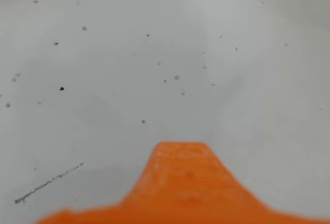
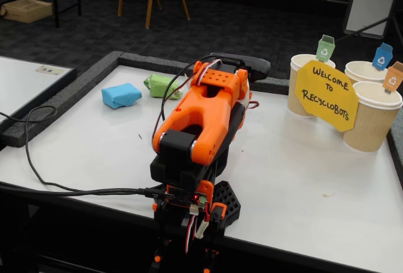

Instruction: Sort rubbish by color.

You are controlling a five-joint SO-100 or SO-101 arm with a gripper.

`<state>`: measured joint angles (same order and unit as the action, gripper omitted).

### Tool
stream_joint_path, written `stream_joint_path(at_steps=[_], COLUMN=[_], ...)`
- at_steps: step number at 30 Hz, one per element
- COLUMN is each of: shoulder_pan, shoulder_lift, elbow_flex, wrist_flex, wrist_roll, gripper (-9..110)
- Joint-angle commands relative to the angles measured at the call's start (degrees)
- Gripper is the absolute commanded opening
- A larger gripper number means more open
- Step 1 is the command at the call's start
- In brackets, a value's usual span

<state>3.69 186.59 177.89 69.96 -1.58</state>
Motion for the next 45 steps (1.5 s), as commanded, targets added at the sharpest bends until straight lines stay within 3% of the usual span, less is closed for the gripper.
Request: stream_joint_path(at_steps=[1, 39, 45], shoulder_pan=[-0.2, 0.0, 0.7], shoulder_lift=[1.8, 1.8, 1.8], elbow_flex=[-5.1, -5.1, -5.0], wrist_flex=[-0.2, -0.3, -1.4], wrist_roll=[1.0, 0.5, 0.5], gripper=[0, 0, 6])
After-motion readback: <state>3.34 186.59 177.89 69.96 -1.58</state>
